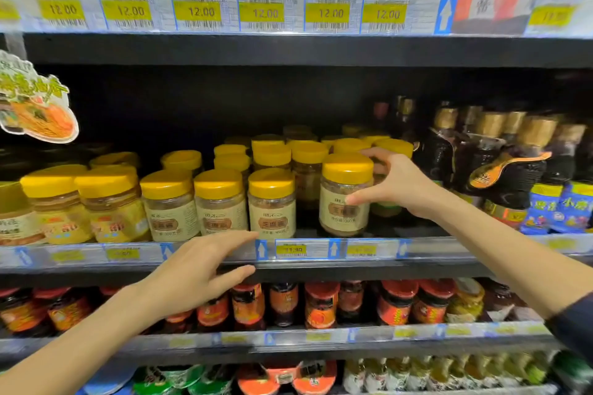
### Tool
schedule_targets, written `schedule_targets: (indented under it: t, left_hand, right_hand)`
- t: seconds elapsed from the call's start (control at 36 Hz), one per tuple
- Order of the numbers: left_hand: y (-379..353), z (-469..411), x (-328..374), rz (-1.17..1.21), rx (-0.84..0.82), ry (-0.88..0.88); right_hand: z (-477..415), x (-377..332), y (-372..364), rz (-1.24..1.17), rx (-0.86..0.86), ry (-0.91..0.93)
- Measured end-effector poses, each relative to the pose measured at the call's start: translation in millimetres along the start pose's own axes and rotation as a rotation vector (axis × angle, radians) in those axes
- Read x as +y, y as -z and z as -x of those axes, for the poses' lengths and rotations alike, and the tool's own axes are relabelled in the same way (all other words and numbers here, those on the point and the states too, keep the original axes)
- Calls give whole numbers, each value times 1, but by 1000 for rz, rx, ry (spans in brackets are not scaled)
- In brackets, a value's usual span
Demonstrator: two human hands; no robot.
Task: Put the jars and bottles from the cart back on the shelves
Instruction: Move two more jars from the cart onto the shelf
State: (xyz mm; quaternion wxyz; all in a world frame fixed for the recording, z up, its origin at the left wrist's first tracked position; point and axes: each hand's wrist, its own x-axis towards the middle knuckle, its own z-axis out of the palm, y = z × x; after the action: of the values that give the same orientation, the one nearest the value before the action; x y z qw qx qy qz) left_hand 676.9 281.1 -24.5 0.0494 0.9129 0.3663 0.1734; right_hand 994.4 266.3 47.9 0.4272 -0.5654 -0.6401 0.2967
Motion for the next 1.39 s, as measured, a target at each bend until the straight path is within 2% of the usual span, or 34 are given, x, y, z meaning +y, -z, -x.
schedule_targets:
  t: [0.19, 0.69, 1.06, 1.25, 1.33, 1.39]
  left_hand:
    - [-8, 7, -3, -104, 33, 21]
    - [-8, 5, 4, -90, 114, 21]
    - [-6, 5, 2, -136, 57, 11]
    - [10, 8, -2, -177, -110, -45]
    - [21, 21, -12, -188, -147, -68]
    - [28, 35, -22, -186, -177, -71]
  right_hand:
    - [-5, 13, -16, 15, -1, 31]
    - [-21, 20, -31, 60, -63, 57]
    - [-17, 20, -37, 77, -89, -4]
    - [10, 1, -39, 327, -130, -35]
    - [30, -12, -43, 621, -176, -82]
    - [45, -21, -51, 778, -146, -124]
